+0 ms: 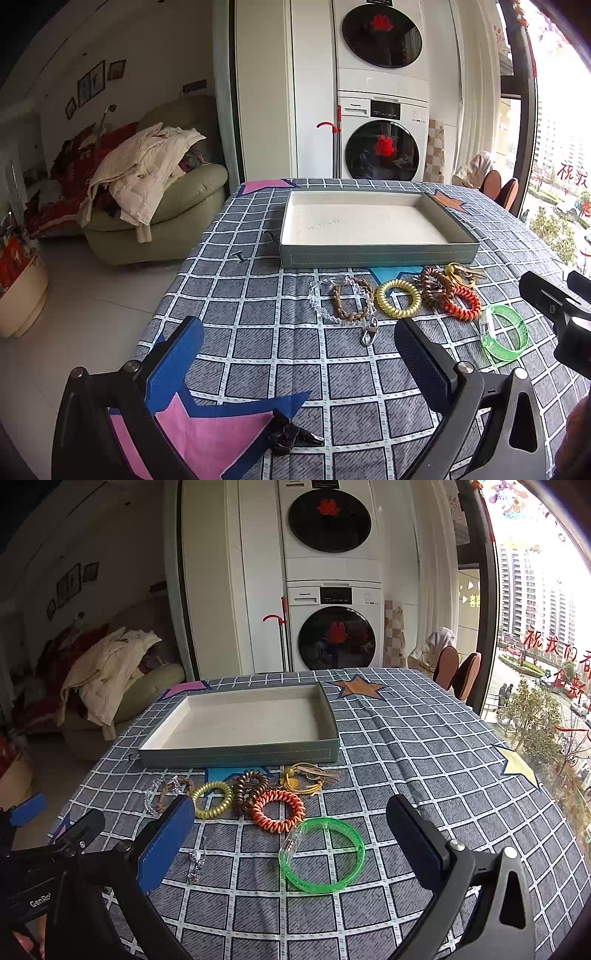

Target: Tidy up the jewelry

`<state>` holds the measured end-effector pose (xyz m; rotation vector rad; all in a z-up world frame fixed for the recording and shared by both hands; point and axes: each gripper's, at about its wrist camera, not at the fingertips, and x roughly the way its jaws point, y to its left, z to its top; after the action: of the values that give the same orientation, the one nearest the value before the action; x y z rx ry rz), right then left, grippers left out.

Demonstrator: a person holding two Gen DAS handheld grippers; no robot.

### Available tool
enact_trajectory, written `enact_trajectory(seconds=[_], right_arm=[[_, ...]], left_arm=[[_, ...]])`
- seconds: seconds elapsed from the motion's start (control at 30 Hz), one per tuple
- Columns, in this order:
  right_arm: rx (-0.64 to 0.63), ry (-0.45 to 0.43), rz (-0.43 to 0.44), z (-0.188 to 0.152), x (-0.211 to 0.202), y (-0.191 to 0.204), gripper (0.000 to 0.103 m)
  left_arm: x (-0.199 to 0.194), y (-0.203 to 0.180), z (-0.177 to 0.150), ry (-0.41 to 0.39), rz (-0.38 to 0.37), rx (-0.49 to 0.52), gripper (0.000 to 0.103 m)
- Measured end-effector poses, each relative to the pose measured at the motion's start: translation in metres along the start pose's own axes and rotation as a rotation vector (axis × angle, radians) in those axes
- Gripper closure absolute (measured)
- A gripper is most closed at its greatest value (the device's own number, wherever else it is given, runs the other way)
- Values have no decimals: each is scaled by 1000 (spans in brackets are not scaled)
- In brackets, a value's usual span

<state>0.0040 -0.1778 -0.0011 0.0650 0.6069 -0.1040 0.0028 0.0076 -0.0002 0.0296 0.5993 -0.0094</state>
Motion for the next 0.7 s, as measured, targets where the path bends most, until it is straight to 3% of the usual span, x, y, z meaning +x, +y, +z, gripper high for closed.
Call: enact_trajectory(seconds=[0.7], right_arm=[[8,8,6,0,0,2,0]], left_arm=[[3,1,-3,20,-2,-1,0]])
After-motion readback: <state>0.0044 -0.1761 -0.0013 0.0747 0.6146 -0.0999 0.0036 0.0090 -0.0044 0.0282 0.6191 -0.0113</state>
